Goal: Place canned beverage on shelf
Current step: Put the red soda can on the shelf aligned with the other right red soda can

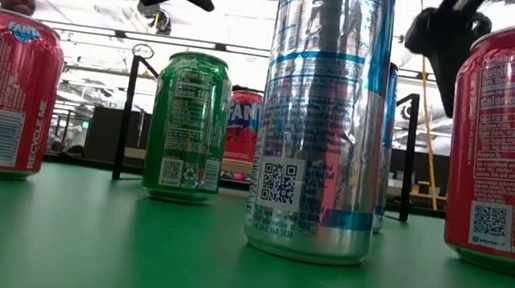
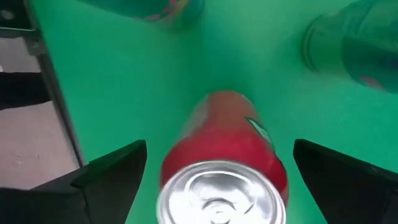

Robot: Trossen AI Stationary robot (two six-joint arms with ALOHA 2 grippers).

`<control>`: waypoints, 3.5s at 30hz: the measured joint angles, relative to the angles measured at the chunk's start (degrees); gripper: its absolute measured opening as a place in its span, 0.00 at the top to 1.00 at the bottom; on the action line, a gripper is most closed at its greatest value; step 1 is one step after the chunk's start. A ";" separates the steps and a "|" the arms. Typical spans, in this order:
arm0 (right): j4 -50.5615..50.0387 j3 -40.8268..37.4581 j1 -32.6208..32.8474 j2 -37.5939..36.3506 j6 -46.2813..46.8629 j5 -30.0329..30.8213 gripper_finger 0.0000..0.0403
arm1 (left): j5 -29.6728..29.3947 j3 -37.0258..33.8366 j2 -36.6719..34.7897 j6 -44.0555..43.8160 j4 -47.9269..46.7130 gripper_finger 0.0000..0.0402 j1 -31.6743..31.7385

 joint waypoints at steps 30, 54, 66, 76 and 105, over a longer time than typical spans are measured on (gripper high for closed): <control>-3.17 -0.06 -0.56 -16.34 6.22 -6.01 0.27 | 1.17 0.00 0.00 0.04 1.64 0.63 -0.07; 4.28 -0.02 -20.72 -37.93 3.42 -5.83 0.27 | -10.22 0.00 0.08 9.64 27.99 0.18 -6.31; 21.58 0.00 -29.12 -30.58 7.67 -6.04 0.27 | -13.42 0.00 0.76 18.81 28.56 0.09 -8.55; 27.21 0.00 -29.96 -24.89 13.84 -6.25 0.27 | -16.48 0.02 0.76 24.25 24.29 0.09 -7.58; 36.39 0.02 -30.51 -23.95 21.19 -6.21 0.27 | -18.07 0.00 0.76 28.25 22.71 0.22 -7.02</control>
